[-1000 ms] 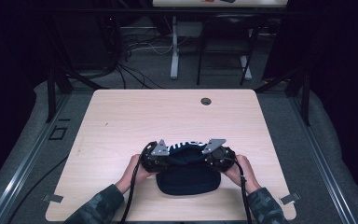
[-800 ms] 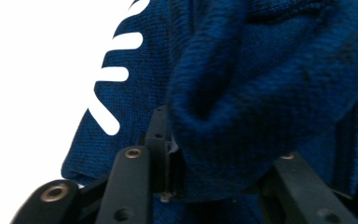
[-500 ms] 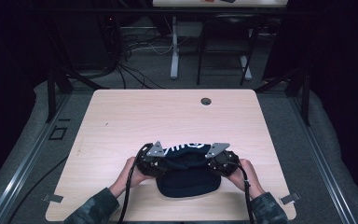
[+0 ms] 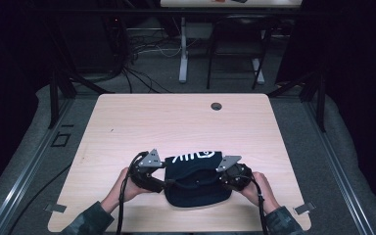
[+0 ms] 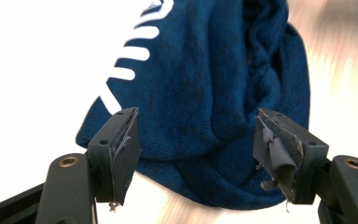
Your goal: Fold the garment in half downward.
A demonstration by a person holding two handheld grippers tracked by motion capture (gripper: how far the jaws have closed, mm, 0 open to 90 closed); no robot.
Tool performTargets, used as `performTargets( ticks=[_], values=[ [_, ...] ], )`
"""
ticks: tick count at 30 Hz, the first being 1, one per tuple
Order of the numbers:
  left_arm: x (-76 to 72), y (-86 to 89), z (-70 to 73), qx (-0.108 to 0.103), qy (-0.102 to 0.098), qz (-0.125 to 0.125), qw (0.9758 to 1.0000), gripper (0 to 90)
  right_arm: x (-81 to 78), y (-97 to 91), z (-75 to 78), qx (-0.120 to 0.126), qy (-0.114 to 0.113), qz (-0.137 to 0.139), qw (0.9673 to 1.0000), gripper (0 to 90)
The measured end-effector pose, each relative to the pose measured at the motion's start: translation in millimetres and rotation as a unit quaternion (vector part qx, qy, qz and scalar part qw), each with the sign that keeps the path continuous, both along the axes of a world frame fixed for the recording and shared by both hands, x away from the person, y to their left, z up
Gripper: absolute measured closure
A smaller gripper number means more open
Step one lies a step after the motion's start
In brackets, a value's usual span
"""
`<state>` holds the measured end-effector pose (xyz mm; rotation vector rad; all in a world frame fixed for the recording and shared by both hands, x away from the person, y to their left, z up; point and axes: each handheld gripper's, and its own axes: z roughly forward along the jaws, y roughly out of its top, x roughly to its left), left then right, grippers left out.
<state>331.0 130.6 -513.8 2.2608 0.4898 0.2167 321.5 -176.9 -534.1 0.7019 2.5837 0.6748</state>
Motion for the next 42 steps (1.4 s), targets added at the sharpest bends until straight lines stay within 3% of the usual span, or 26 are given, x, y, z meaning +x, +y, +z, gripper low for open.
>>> performTargets(
  ticks=[2,3,5,8,10,13,17,22,26,30,33,37,42],
  values=[
    [-0.9,2.6,6.7,-0.005,-0.011,0.005,0.9999,31.9,-1.4,-1.4,-0.7,0.001,0.005,-0.001,1.0,66.7],
    [0.9,2.8,10.0,-0.008,-0.028,0.018,0.9994,31.9,-2.0,-1.6,-1.4,0.0,0.004,-0.002,1.0,66.7],
    [6.6,1.0,8.5,-0.007,-0.039,0.036,0.9986,31.9,-3.3,-2.8,-1.0,-0.002,0.007,-0.002,1.0,66.6],
    [15.0,-3.3,1.8,-0.007,-0.034,0.053,0.998,32.0,-4.7,-3.4,-1.7,0.003,0.01,-0.004,0.9999,66.3],
    [26.2,-13.1,-12.0,-0.002,-0.022,0.065,0.9976,31.9,-8.0,-5.1,-1.6,0.002,0.011,-0.003,0.9999,65.9],
    [31.3,-22.2,-23.1,0.006,-0.008,0.064,0.9979,31.6,-10.9,-9.3,0.3,0.002,0.013,-0.006,0.9999,65.2],
    [27.4,-30.1,-30.3,0.011,-0.001,0.053,0.9985,31.1,-12.7,-22.5,9.1,0.009,0.011,-0.023,0.9996,64.3],
    [27.8,-30.6,-36.1,0.014,0.007,0.051,0.9986,28.6,-6.0,-33.7,29.1,0.065,-0.003,-0.054,0.9964,62.2],
    [27.1,-32.3,-41.6,0.019,0.014,0.048,0.9985,27.8,4.3,-16.7,37.0,0.094,-0.009,-0.041,0.9946,58.8],
    [25.0,-34.7,-45.6,0.024,0.01,0.048,0.9985,27.1,18.3,10.8,28.6,0.092,0.008,-0.02,0.9955,53.6],
    [23.1,-36.1,-48.3,0.032,0.004,0.044,0.9985,26.4,26.2,23.9,13.7,0.081,0.044,-0.017,0.9956,48.7],
    [21.4,-36.3,-53.4,0.037,0.001,0.044,0.9984,25.9,25.7,26.9,-2.6,0.075,0.072,-0.027,0.9942,41.0],
    [21.1,-36.3,-55.6,0.038,-0.002,0.049,0.9981,21.9,20.7,24.7,-15.5,0.063,0.084,-0.025,0.9942,33.4]
  ],
)
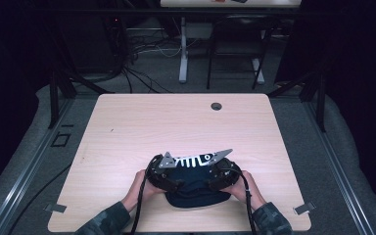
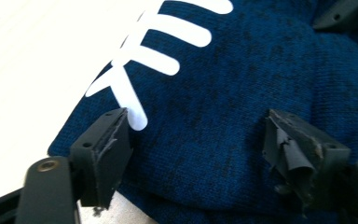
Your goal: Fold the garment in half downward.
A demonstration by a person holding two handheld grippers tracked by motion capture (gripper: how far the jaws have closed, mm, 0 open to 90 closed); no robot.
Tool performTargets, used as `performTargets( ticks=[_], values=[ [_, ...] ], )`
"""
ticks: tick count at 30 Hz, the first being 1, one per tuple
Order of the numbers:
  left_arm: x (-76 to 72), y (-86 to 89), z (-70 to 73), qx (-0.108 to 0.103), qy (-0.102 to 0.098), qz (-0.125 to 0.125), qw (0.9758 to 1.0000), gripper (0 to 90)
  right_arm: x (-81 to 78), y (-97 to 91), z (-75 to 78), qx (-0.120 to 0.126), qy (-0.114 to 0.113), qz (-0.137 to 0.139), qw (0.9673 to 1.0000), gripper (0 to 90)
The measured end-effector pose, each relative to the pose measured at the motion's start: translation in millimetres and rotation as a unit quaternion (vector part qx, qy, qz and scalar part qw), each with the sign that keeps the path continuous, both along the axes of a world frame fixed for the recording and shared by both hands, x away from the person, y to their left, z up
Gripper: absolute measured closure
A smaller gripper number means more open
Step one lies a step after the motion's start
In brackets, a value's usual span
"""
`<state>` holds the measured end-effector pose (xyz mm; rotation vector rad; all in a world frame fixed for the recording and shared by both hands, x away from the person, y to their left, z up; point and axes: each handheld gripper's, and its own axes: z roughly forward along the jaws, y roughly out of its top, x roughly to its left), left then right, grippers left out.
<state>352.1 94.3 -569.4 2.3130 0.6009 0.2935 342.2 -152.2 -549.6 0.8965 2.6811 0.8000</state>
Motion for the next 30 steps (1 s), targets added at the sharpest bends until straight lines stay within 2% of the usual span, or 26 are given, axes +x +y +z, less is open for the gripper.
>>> performTargets(
  ticks=[5,8,12,16,18,21,25,30],
  values=[
    [-2.4,-0.4,-2.3,0.01,0.002,-0.001,0.9999,16.7,-4.2,-1.3,-4.9,-0.005,0.005,0.002,1.0,31.0],
    [-5.2,-0.2,-4.0,0.011,-0.01,-0.003,0.9999,14.6,-6.9,-2.0,-6.4,-0.005,0.009,0.003,0.9999,27.4],
    [-4.9,-0.3,-4.4,0.016,-0.013,-0.003,0.9998,10.9,-10.1,-3.7,-7.8,-0.002,0.021,0.002,0.9998,19.7],
    [3.9,-1.7,-7.2,0.018,0.001,0.0,0.9998,4.8,-12.0,0.0,-9.0,-0.004,0.021,-0.011,0.9997,16.5],
    [8.3,-1.9,-8.5,0.02,0.011,0.0,0.9997,0.5,-10.7,2.0,-9.0,-0.018,0.017,-0.014,0.9996,13.0],
    [12.6,-1.5,-8.2,0.022,0.01,-0.002,0.9997,0.5,-8.0,2.6,-9.9,-0.02,0.017,-0.022,0.9994,8.8],
    [20.9,-1.3,-8.5,0.02,0.018,0.003,0.9996,0.5,-1.3,3.2,-11.7,-0.022,0.026,-0.03,0.999,3.6],
    [36.3,-0.5,-9.0,0.018,0.028,0.008,0.9994,0.5,8.6,3.6,-13.5,-0.014,0.028,-0.044,0.9986,2.5]
  ],
)
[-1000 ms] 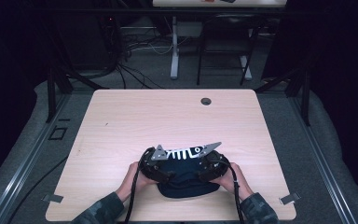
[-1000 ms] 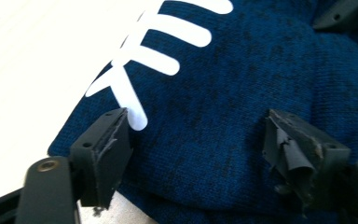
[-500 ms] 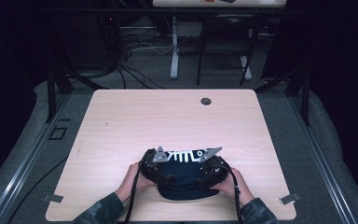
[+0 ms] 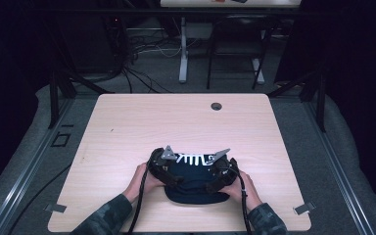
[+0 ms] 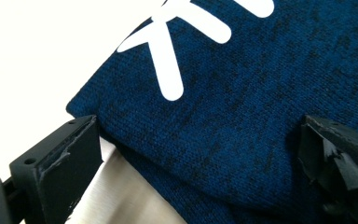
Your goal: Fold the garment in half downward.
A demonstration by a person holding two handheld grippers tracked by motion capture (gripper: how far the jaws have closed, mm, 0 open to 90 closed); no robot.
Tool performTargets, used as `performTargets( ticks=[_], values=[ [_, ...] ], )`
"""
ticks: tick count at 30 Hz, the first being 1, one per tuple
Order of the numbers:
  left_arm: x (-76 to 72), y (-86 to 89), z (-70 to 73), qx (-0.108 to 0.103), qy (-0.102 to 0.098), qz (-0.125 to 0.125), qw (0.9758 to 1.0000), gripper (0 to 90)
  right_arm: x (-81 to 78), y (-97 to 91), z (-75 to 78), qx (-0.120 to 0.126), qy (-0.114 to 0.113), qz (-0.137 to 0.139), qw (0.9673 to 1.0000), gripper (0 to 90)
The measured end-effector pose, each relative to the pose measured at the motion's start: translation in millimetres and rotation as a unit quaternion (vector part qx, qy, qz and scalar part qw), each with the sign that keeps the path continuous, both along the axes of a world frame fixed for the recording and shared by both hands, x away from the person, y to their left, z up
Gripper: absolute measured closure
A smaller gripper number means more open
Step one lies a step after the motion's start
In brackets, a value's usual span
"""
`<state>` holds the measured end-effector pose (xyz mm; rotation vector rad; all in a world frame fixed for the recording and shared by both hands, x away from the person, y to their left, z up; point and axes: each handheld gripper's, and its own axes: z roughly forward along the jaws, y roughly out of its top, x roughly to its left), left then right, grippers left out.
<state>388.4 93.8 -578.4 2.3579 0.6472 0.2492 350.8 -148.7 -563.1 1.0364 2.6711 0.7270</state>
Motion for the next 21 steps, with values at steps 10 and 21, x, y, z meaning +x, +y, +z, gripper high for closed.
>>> performTargets(
  ticks=[10,21],
  values=[
    [18.8,-4.0,5.5,0.011,0.003,0.009,0.9999,0.1,18.1,1.4,-0.2,-0.006,-0.012,-0.016,0.9998,0.0],
    [-7.4,35.5,41.7,-0.051,-0.044,0.04,0.9969,0.1,-10.4,-39.2,27.8,0.06,-0.058,-0.046,0.9954,0.0]
  ],
)
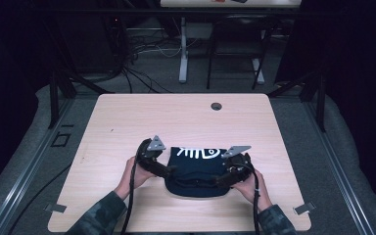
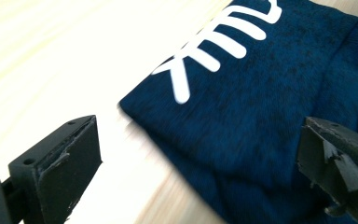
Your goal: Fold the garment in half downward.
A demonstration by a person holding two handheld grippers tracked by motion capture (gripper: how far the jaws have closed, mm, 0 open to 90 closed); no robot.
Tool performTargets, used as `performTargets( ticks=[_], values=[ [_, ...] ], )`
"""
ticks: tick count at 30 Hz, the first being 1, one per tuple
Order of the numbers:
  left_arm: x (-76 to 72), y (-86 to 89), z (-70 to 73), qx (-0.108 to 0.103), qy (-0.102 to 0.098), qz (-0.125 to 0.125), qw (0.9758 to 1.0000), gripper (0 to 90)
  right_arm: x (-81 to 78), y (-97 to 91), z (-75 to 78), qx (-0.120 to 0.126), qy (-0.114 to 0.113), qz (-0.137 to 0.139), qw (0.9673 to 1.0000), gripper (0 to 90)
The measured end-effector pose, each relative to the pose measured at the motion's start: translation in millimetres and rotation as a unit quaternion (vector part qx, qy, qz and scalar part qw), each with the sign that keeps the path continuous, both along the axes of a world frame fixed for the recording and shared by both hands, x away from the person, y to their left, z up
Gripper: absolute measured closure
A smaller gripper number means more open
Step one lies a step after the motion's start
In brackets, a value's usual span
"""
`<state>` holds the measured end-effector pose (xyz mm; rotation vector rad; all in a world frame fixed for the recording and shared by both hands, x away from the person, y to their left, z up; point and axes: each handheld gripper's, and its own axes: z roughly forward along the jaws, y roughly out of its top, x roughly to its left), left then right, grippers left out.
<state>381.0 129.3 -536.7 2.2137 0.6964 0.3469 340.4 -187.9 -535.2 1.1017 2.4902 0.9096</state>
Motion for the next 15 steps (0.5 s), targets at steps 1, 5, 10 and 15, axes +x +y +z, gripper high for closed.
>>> performTargets(
  ticks=[1,5,10,15],
  values=[
    [-3.5,5.2,0.5,-0.001,-0.003,0.006,1.0,0.1,-4.6,-6.0,0.7,0.0,-0.003,-0.006,1.0,0.0],
    [-16.9,25.1,-5.6,0.002,-0.007,0.028,0.9996,0.1,-20.1,-30.3,-2.1,0.0,-0.014,-0.034,0.9993,0.0],
    [-24.9,49.0,-24.1,0.016,0.006,0.057,0.9982,0.1,-30.3,-59.6,-13.8,0.003,-0.008,-0.07,0.9975,0.0],
    [-23.1,61.9,-35.6,0.018,0.015,0.077,0.9968,0.0,-35.0,-76.4,-25.6,-0.004,-0.003,-0.102,0.9948,0.0]
  ],
)
